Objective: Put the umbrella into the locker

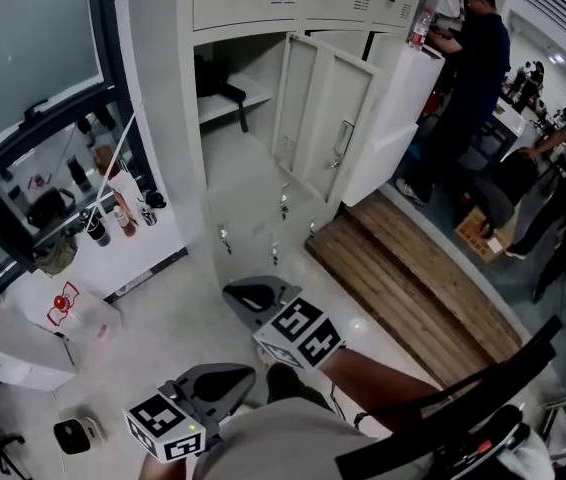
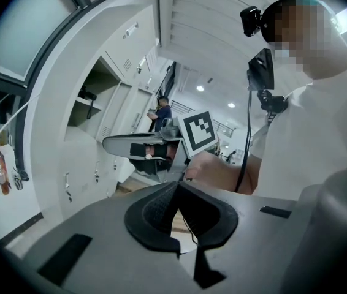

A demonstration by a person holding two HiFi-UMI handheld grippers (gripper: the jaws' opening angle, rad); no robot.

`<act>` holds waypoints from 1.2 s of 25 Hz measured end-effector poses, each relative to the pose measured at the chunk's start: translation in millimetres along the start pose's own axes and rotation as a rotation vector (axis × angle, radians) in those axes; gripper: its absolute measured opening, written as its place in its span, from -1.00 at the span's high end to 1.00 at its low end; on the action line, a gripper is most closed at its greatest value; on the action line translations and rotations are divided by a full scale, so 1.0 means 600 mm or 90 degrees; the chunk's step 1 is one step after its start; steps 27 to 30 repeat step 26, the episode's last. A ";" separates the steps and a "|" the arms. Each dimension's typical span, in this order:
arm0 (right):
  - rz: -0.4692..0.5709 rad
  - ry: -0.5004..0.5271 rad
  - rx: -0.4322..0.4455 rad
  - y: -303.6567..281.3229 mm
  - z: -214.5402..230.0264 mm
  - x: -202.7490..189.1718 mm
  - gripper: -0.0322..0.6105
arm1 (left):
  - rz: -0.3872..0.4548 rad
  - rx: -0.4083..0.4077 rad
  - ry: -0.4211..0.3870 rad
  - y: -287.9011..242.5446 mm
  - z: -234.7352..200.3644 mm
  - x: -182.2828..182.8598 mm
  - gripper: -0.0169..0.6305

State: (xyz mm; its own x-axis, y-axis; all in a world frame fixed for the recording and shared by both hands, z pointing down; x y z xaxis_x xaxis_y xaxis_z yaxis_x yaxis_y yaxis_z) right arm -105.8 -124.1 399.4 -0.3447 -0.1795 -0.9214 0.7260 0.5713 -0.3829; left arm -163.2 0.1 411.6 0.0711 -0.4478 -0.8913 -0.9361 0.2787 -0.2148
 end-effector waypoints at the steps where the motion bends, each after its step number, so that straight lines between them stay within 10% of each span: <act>1: 0.001 0.006 0.004 -0.001 -0.005 0.000 0.85 | 0.001 0.001 0.002 0.002 -0.001 -0.002 0.92; 30: -0.008 0.004 0.021 -0.018 0.034 -0.013 0.85 | -0.014 0.001 0.029 -0.031 -0.052 0.013 0.92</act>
Point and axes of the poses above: the fingertips, and each gripper's own axes: y backward along the fingers, z to its right, x out of its top, the point moved 5 cm from there along y, backward along the fingers, and after that the axes turned 3 degrees about y, right-handed, at the moved point
